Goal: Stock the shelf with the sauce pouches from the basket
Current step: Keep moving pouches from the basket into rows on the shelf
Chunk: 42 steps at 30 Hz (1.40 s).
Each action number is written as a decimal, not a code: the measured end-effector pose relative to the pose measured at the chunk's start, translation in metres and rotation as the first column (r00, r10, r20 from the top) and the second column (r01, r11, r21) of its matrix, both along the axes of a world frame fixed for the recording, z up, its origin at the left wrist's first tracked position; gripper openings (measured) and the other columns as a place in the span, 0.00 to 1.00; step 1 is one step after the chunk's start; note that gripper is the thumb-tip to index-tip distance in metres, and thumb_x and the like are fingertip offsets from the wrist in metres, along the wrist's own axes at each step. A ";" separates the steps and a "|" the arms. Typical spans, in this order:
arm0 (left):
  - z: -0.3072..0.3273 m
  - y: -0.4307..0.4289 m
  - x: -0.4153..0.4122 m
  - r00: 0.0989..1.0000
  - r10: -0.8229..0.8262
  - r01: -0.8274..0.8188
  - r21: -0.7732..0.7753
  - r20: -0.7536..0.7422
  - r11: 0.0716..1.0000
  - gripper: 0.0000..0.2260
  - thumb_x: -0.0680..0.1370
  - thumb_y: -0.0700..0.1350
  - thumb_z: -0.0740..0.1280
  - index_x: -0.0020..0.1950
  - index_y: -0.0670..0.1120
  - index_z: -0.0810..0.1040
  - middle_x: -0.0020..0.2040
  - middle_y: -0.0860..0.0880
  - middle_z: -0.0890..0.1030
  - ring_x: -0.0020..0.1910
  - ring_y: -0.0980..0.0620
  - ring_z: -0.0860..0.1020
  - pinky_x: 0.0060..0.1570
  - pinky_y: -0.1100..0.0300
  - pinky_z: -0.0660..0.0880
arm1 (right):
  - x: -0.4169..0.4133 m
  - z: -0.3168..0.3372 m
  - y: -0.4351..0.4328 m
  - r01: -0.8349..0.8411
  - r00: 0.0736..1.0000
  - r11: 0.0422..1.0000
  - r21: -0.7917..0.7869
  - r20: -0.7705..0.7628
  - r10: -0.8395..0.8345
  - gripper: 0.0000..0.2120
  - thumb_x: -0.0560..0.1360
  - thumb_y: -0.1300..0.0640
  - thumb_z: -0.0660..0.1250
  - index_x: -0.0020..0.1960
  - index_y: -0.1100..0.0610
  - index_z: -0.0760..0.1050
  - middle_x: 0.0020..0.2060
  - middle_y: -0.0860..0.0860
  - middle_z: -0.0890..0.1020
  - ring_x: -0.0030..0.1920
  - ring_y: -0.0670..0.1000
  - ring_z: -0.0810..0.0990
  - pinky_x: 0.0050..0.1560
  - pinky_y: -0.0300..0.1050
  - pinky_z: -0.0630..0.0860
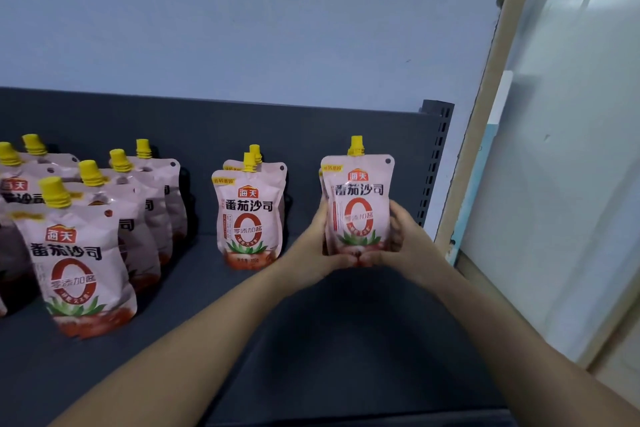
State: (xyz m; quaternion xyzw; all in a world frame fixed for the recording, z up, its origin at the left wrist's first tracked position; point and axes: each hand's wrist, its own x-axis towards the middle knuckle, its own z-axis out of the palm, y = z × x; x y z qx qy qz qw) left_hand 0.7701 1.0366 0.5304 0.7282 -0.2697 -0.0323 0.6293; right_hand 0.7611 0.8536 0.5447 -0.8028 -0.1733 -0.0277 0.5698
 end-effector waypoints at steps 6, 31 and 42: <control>-0.038 -0.007 0.017 0.979 0.155 -0.181 0.219 0.130 0.959 0.43 0.71 0.35 0.70 0.75 0.52 0.47 0.70 0.53 0.66 0.70 0.56 0.67 0.68 0.59 0.68 | 0.021 -0.023 0.006 0.045 0.999 0.976 -0.215 0.021 -0.042 0.45 0.63 0.63 0.77 0.70 0.50 0.54 0.56 0.39 0.73 0.58 0.44 0.75 0.54 0.36 0.76; -0.043 -0.029 0.032 0.927 0.370 -0.371 0.286 0.061 0.883 0.39 0.73 0.30 0.65 0.75 0.45 0.43 0.69 0.48 0.64 0.68 0.56 0.64 0.64 0.67 0.63 | 0.062 -0.033 -0.007 -0.064 0.987 0.972 -0.227 -0.157 0.028 0.38 0.64 0.68 0.75 0.66 0.50 0.60 0.55 0.43 0.76 0.57 0.44 0.74 0.47 0.28 0.70; -0.037 -0.023 -0.010 0.901 0.433 -0.399 0.406 0.010 0.822 0.34 0.74 0.44 0.70 0.74 0.45 0.54 0.72 0.48 0.64 0.72 0.49 0.63 0.64 0.65 0.61 | 0.025 -0.030 0.009 0.250 0.957 0.937 -0.243 -0.086 -0.278 0.33 0.65 0.62 0.75 0.66 0.63 0.63 0.61 0.57 0.74 0.58 0.54 0.75 0.53 0.45 0.73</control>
